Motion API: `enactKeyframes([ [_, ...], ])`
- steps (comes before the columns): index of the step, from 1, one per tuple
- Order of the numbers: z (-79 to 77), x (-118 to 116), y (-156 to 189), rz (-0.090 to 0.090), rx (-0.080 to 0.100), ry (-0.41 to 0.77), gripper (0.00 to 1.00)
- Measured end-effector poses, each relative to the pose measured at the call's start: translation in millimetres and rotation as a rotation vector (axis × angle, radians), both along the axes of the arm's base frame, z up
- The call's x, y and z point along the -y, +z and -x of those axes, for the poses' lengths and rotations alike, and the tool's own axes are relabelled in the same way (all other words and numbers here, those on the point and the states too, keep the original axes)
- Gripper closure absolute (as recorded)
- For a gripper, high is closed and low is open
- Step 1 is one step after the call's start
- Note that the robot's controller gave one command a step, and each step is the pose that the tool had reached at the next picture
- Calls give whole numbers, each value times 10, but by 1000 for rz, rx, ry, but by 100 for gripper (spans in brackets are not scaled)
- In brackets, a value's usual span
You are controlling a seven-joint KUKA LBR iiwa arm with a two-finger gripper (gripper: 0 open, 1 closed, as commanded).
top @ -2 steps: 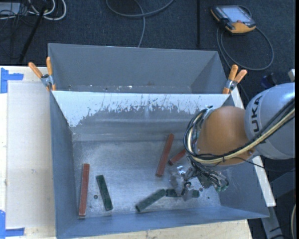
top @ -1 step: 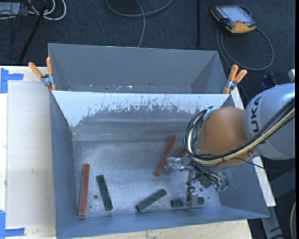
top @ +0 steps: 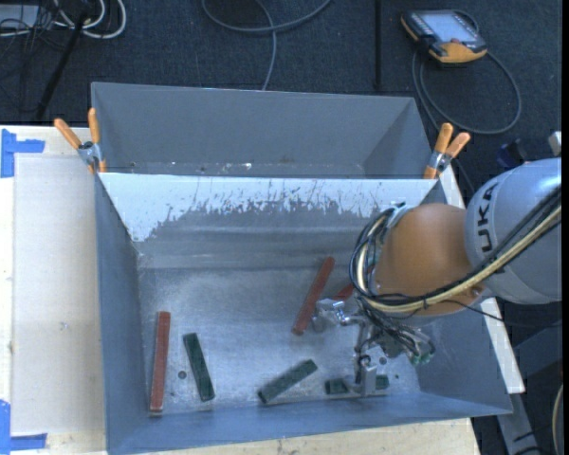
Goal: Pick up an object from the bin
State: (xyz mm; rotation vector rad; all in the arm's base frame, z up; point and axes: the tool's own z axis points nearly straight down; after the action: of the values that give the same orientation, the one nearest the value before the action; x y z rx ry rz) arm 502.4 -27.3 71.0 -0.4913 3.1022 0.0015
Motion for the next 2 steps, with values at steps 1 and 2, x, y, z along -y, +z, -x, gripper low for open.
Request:
enactKeyframes([
  [1, 126, 40, 90, 0, -3, -46, 0],
  [2, 194, -198, 138, 2, 0, 1, 0],
])
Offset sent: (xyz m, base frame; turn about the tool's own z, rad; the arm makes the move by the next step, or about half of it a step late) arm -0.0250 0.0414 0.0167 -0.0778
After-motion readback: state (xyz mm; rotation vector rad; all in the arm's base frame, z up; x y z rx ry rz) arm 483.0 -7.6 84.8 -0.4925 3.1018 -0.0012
